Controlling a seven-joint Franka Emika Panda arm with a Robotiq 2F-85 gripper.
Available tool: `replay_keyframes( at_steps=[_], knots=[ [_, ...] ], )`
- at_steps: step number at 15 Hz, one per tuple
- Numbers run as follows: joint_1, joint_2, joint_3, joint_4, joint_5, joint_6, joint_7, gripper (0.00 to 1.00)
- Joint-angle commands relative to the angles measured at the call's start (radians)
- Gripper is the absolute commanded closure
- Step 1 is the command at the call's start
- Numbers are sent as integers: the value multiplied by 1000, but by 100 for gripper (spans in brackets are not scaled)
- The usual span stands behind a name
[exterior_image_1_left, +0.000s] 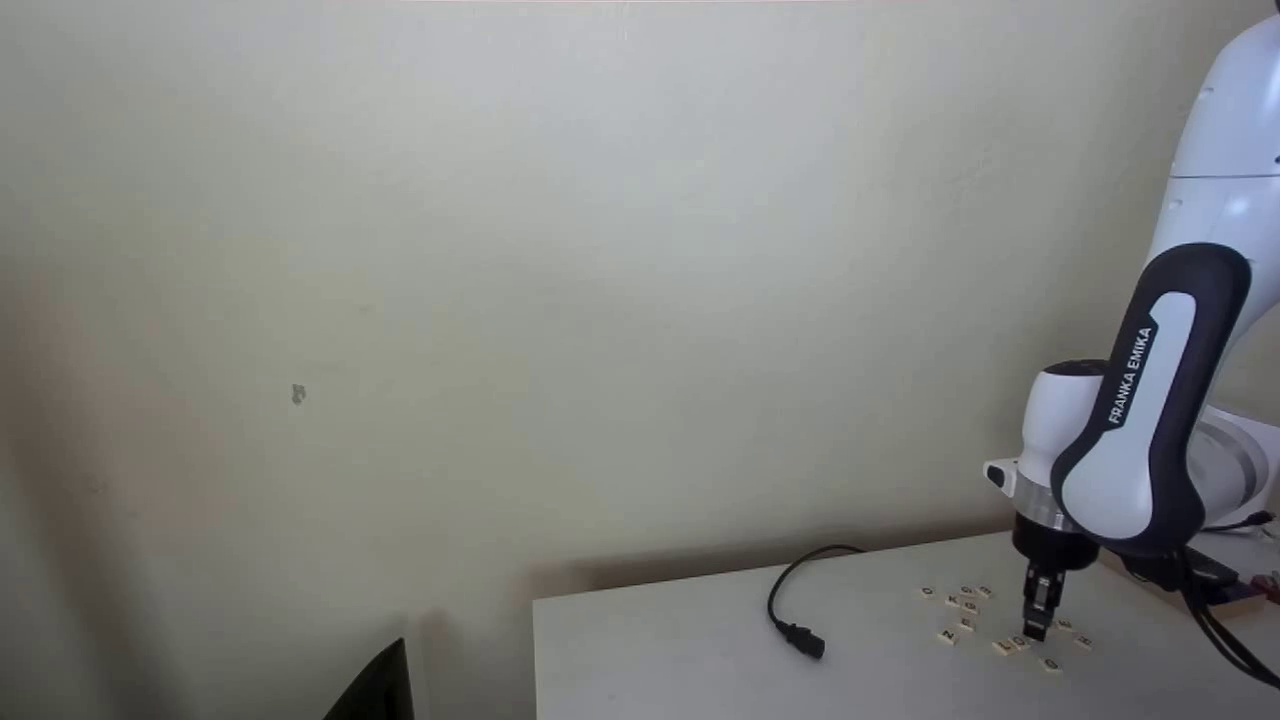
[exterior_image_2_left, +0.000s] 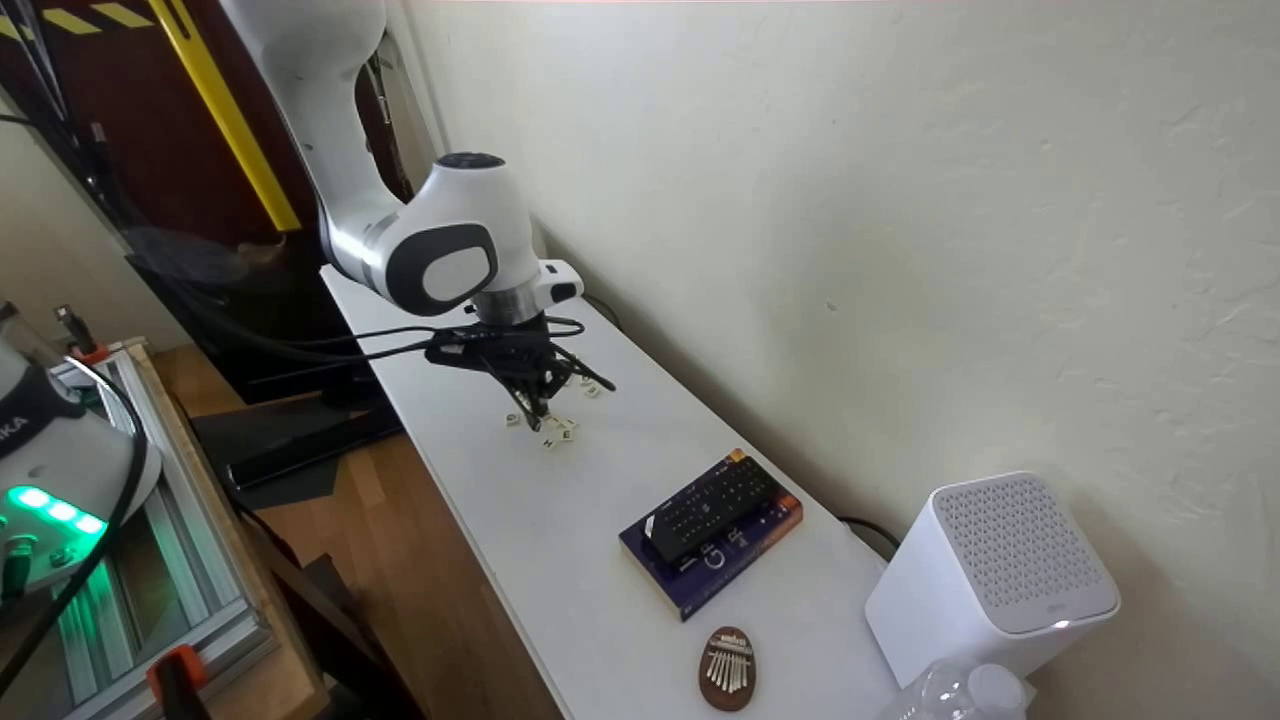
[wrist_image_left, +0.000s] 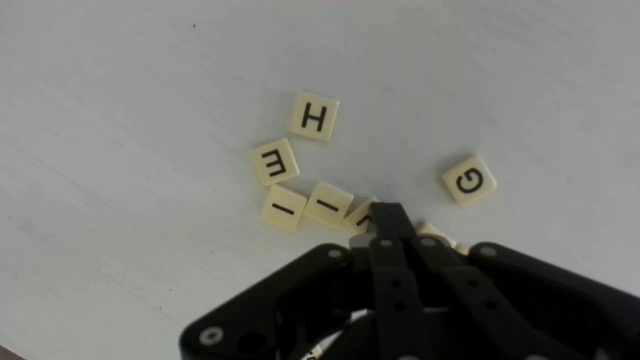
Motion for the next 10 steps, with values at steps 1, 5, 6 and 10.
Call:
replay_keyframes(
  at_steps=[1, 5, 6, 10],
  knots=[
    [-7, 25, 3, -20, -34, 25, -14, 100],
    [-10, 23, 7, -28, -37, 36, -25, 100],
    [-10, 23, 7, -29, -38, 38, -27, 100],
    [-10, 24, 9, -29, -40, 39, -31, 100]
  ],
)
